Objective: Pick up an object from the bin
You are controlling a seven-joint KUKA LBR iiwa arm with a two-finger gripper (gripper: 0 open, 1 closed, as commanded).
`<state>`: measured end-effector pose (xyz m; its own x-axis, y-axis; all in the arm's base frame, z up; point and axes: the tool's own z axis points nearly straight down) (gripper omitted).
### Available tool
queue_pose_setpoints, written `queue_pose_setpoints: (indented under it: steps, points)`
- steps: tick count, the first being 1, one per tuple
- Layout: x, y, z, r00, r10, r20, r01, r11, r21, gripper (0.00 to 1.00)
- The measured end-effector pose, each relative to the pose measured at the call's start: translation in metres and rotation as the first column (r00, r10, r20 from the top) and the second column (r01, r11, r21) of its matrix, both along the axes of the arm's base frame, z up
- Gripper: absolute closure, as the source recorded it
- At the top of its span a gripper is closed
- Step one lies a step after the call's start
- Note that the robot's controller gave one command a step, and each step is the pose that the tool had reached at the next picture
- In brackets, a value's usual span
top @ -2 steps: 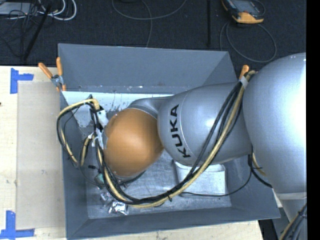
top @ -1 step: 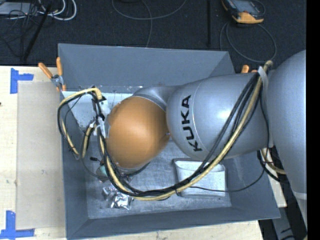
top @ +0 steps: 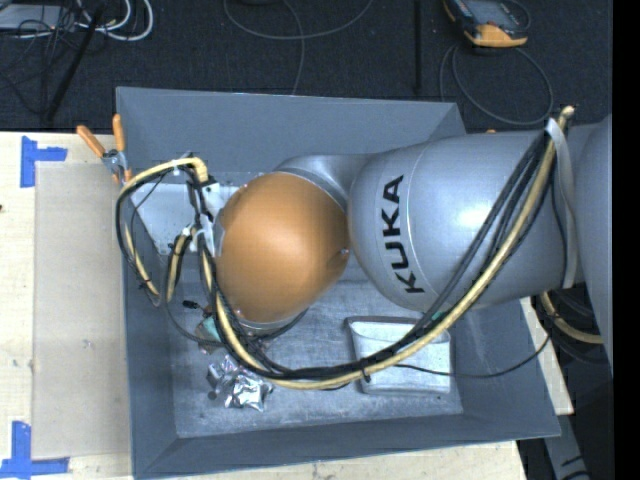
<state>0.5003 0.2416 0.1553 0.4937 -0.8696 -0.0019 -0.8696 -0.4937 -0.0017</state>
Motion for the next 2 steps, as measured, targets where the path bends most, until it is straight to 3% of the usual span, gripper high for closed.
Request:
queue_pose_setpoints:
  steps: [2]
  points:
    - [0.0,0.003,0.045,1.0,-0.013,-0.001,0.013,1.0,0.0,1.0]
